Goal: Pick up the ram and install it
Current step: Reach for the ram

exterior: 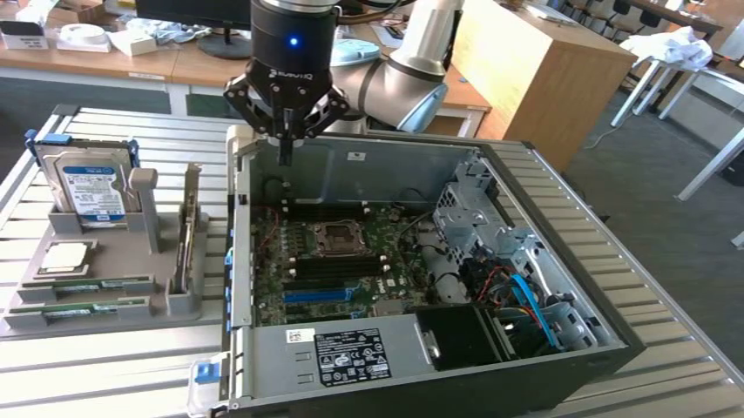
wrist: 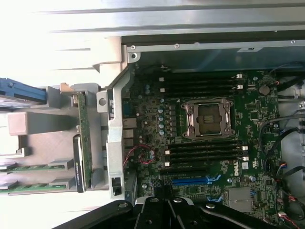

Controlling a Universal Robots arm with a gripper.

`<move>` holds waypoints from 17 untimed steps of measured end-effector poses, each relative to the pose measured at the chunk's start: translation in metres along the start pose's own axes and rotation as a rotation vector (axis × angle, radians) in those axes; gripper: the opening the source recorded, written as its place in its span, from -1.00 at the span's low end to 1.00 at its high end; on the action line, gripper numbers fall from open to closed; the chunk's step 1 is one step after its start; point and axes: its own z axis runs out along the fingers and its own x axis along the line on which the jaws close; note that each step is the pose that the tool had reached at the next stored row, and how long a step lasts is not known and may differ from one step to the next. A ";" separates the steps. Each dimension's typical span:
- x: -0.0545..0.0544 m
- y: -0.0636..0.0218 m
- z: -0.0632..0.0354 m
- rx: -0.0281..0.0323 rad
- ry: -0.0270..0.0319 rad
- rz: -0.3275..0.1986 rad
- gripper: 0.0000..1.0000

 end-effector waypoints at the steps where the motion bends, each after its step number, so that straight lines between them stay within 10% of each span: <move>1: 0.001 0.0000 -0.0001 0.0001 0.0001 0.000 -0.80; 17: 0.015 -0.0011 -0.0001 0.0001 0.0000 0.000 -0.80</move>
